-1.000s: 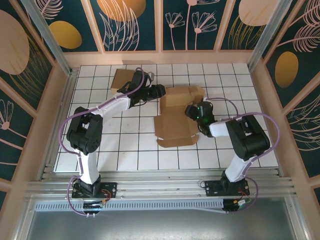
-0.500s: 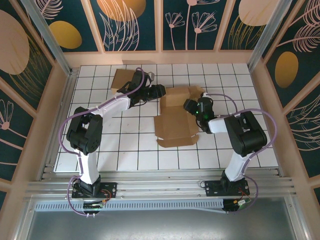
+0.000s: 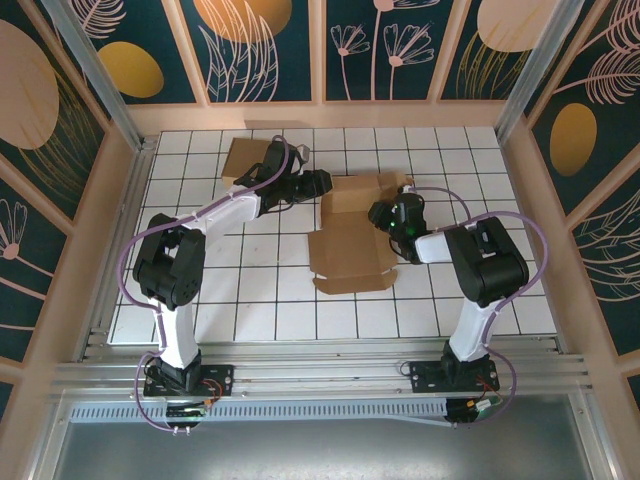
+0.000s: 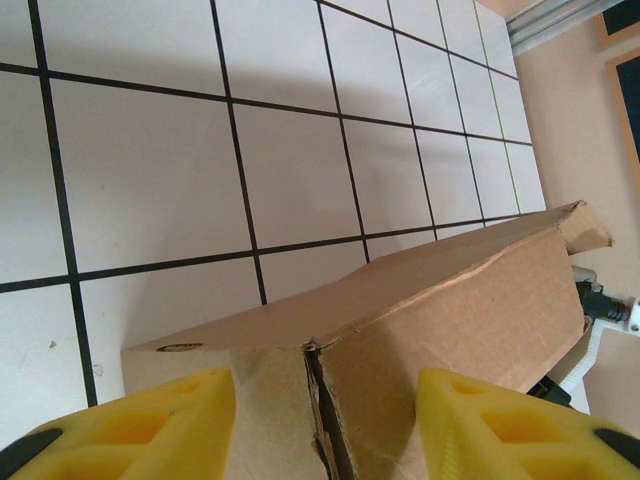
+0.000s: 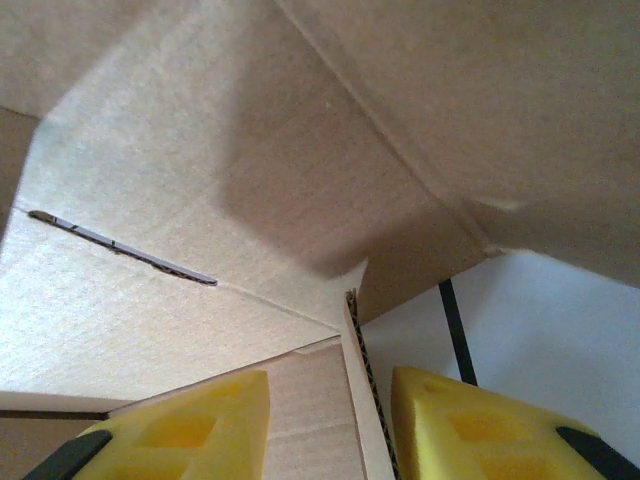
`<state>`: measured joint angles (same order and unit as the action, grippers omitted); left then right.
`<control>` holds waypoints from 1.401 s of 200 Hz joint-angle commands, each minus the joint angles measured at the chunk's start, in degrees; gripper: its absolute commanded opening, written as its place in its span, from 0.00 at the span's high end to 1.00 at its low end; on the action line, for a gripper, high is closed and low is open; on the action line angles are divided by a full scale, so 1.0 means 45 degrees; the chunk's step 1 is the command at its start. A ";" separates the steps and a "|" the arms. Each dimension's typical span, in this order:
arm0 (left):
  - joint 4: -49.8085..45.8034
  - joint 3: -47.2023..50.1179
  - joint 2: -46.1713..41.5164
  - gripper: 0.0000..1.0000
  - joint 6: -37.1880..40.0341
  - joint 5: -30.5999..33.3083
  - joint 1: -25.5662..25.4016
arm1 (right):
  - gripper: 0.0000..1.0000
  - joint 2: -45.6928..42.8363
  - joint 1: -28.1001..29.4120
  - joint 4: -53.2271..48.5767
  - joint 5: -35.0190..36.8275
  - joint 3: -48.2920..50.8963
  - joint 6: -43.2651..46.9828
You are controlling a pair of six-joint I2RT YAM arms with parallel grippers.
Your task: Fold the paper box
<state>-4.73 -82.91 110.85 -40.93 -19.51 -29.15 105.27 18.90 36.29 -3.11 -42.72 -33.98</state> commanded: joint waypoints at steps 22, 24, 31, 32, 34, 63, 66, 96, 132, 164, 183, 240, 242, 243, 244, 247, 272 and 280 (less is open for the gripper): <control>-0.0278 0.0183 0.0093 0.49 0.0109 -0.0371 -0.0122 | 0.61 -0.0061 0.0604 0.0633 -0.0283 0.0031 0.1234; -0.0277 0.0193 0.0094 0.49 0.0110 -0.0372 -0.0119 | 0.61 -0.0032 0.0649 0.0638 -0.0284 0.0023 0.1294; -0.0277 0.0212 0.0100 0.49 0.0088 -0.0353 -0.0161 | 0.61 0.0054 0.0766 0.0754 -0.0345 0.0021 0.1467; -0.0277 0.0217 0.0097 0.49 0.0080 -0.0343 -0.0162 | 0.61 0.0068 0.0792 0.0754 -0.0354 0.0021 0.1481; -0.0286 0.0221 0.0104 0.49 0.0074 -0.0336 -0.0178 | 0.61 0.0089 0.0816 0.0818 -0.0385 0.0021 0.1507; -0.0218 0.0339 0.0047 0.49 -0.0035 -0.0187 -0.0242 | 0.58 0.0283 0.1231 0.1037 -0.0461 0.0047 0.1779; -0.0218 0.0354 0.0022 0.49 -0.0030 -0.0168 -0.0256 | 0.57 0.0251 0.1231 0.1049 -0.0460 0.0068 0.1695; -0.0276 0.0381 -0.0203 0.49 0.0029 0.0110 -0.0254 | 0.51 -0.1250 0.1221 0.0898 -0.0285 0.0699 0.1646; -0.0443 0.0325 -0.0470 0.49 0.0325 0.0452 -0.0259 | 0.42 -0.5129 0.1192 -0.0644 -0.0078 0.1911 0.2701; -0.0646 0.0262 -0.0497 0.49 0.0538 0.0585 -0.0251 | 0.19 -0.8065 0.0158 -0.1894 0.0670 0.2991 0.4211; -0.0626 0.0261 -0.0574 0.48 0.0525 0.0531 -0.0246 | 0.11 -0.8047 -0.1323 -0.2826 -0.0390 0.2792 0.5121; -0.1070 0.0220 -0.1963 0.40 0.0955 0.1517 -0.0246 | 0.09 -0.5214 -0.2790 -0.3051 -0.2286 0.1252 0.7315; -0.1090 0.0236 -0.2002 0.40 0.0991 0.1550 -0.0248 | 0.09 -0.5089 -0.2802 -0.2969 -0.2294 0.1217 0.7316; -0.1094 0.0249 -0.2048 0.40 0.1000 0.1576 -0.0255 | 0.09 -0.5033 -0.2797 -0.2929 -0.2295 0.1195 0.7326; -0.1105 0.0265 -0.2090 0.40 0.1014 0.1598 -0.0258 | 0.09 -0.4985 -0.2805 -0.2900 -0.2296 0.1174 0.7321; -0.1125 0.0294 -0.2206 0.40 0.1041 0.1652 -0.0261 | 0.10 -0.4809 -0.2794 -0.2832 -0.2296 0.1083 0.7343; -0.1298 0.1031 -0.3597 0.40 0.1213 0.2263 -0.0415 | 0.23 -0.3349 -0.2777 -0.3090 -0.1726 -0.0062 0.7213; -0.1273 0.1403 -0.4059 0.41 0.1307 0.2597 -0.0720 | 0.27 -0.2946 -0.2789 -0.3326 -0.1672 -0.0511 0.7223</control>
<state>-8.43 -80.01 99.85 -37.15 -12.03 -30.13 87.77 6.50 21.85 -11.42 -39.16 -3.29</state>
